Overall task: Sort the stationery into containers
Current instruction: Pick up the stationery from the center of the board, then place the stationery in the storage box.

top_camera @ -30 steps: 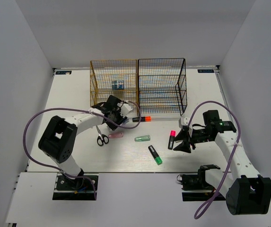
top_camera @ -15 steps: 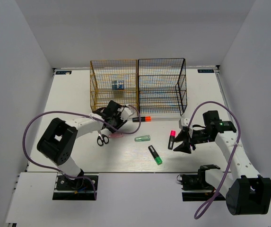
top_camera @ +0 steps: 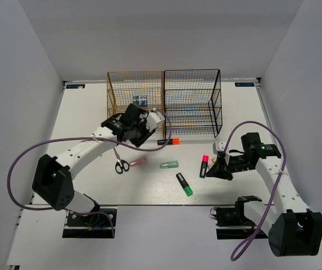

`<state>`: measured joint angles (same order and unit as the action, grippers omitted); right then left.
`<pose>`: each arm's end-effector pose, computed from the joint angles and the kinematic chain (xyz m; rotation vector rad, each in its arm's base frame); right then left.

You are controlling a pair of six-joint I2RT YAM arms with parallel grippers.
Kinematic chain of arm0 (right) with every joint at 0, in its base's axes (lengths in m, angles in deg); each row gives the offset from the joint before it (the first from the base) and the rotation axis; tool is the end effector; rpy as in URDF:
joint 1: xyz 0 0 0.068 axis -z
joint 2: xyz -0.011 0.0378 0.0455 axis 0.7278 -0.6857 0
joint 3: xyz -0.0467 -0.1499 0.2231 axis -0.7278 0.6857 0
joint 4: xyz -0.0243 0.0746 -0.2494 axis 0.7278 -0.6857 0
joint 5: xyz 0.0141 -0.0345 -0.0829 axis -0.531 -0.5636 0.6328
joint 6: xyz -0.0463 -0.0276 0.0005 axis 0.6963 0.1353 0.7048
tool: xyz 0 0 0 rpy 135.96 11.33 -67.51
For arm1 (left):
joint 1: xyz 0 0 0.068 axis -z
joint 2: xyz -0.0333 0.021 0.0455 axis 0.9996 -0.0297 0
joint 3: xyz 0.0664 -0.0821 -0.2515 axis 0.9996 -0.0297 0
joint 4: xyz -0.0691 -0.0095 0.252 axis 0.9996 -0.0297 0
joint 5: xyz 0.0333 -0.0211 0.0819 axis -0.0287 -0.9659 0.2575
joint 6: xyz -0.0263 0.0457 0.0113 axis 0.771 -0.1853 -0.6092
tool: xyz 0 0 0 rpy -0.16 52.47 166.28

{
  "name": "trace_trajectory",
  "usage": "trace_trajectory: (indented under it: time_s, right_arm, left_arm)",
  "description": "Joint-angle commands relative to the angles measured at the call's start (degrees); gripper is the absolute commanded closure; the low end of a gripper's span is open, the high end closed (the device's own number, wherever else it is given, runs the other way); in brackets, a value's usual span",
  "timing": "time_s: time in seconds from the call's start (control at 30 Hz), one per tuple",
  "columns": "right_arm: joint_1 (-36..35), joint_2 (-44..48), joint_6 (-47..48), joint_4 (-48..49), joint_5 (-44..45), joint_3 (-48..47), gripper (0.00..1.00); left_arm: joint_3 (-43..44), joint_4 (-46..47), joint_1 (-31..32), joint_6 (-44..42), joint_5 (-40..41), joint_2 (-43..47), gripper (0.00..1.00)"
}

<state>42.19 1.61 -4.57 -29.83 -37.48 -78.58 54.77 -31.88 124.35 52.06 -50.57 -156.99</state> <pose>0.1394 0.0426 0.2381 -1.4993 1.6123 0.9568 0.2431 -0.1768 0.2403 1.1990 2.3120 -0.1001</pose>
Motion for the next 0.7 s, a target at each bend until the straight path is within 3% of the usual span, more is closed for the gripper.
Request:
trace_trajectory:
  time_s: [0.0,0.07,0.2,0.3,0.4,0.53,0.67]
  right_arm:
    - [0.12,-0.79,0.93,-2.72,-2.05,-2.16,0.93]
    - [0.03,-1.67,1.02,-2.98,-2.14,-2.78,1.0]
    - [0.03,-3.42,1.46,-5.09,-1.62,-4.44,1.0]
    - [0.12,-3.43,1.29,-3.87,-0.74,-4.27,1.0]
    - [0.03,-0.71,-3.45,1.48,1.9,-2.08,1.0]
    - [-0.23,4.56,-11.97,15.44,6.55,3.44,1.0]
    - [-0.06,7.3,-13.83,18.11,8.84,3.73,1.0]
  left_arm:
    - [12.57,-10.98,0.25,-2.74,-4.12,3.63,1.0]
    - [19.34,-13.38,0.33,-5.46,-3.6,2.49,1.0]
    - [20.0,-8.74,-1.24,-19.39,-4.29,2.31,1.0]
    - [22.63,-4.33,-3.96,-23.04,-6.39,0.47,1.0]
    - [29.81,-6.17,-7.92,-25.68,-12.01,-4.01,1.0]
    - [32.22,-4.86,-9.77,-29.63,-10.98,-8.41,1.0]
    - [34.15,-2.84,-11.35,-33.5,-10.97,-11.83,1.0]
